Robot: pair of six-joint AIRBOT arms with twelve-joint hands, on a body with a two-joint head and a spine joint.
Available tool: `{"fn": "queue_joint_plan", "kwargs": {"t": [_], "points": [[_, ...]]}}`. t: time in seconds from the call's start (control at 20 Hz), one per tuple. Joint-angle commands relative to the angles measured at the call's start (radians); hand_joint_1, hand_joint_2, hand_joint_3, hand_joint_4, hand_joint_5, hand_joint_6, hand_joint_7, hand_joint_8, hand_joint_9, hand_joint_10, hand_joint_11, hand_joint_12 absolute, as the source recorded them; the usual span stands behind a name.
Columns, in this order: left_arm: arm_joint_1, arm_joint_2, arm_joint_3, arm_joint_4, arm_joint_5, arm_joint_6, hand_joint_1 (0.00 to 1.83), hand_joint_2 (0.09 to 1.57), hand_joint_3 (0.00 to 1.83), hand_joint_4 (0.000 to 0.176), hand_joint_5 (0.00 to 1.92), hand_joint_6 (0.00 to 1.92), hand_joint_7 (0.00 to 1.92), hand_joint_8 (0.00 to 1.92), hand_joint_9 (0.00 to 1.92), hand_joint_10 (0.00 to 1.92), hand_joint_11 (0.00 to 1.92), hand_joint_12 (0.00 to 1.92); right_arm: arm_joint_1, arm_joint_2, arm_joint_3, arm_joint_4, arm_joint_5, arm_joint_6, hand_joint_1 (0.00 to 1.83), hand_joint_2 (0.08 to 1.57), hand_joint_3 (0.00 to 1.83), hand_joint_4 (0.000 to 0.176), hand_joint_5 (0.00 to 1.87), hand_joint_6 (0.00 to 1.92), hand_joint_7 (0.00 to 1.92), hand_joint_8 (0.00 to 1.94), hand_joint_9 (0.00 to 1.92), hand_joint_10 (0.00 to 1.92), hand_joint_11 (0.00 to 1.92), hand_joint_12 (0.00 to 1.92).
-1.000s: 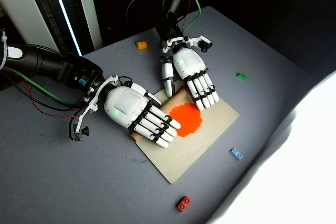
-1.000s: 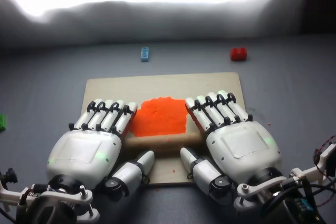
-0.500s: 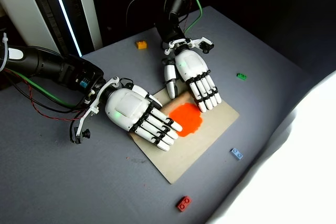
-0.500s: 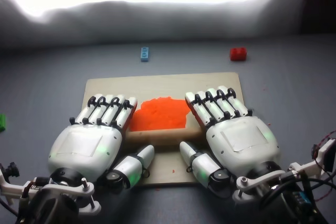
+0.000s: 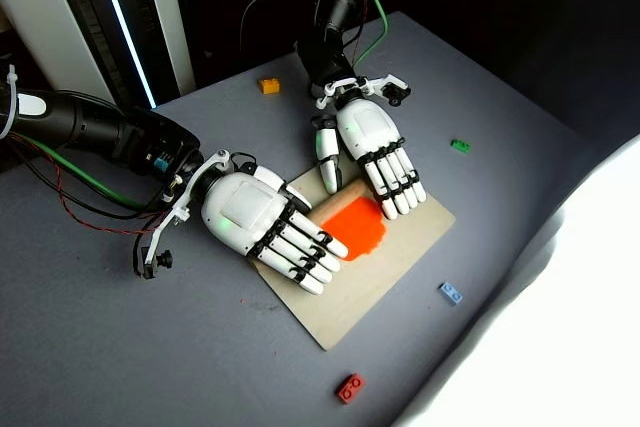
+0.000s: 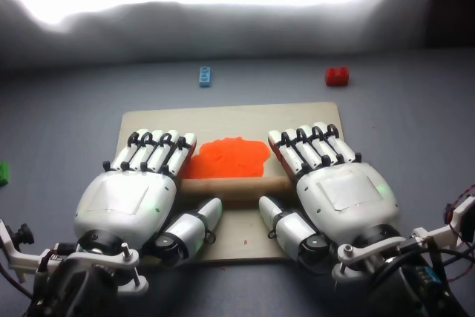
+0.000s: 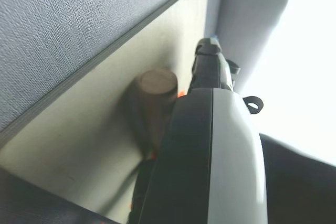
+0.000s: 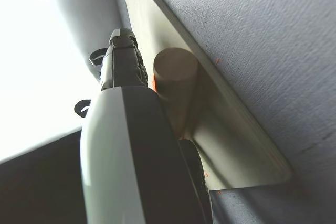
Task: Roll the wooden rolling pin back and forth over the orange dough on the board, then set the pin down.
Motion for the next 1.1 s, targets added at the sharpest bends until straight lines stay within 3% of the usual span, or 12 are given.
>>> {"fn": "queue_joint_plan", "kwargs": {"t": [0.0,1.05], "points": [[-0.009,-0.004,0.007,0.05,-0.087,0.005,0.0,1.41,0.03,0.0,0.0,0.0,0.0,0.0,0.0,0.0,0.0,0.0,0.011,0.001,0.008,-0.062,0.078,0.003,0.0,1.46,0.0,0.0,0.03,0.0,0.06,0.0,0.04,0.0,0.01,0.01],[-0.049,-0.017,0.071,0.022,-0.023,-0.04,0.0,1.4,0.02,0.0,0.0,0.0,0.0,0.0,0.0,0.0,0.0,0.0,0.055,-0.01,0.074,-0.03,0.041,0.038,0.0,1.46,0.0,0.0,0.04,0.0,0.06,0.0,0.05,0.0,0.0,0.05]]}}
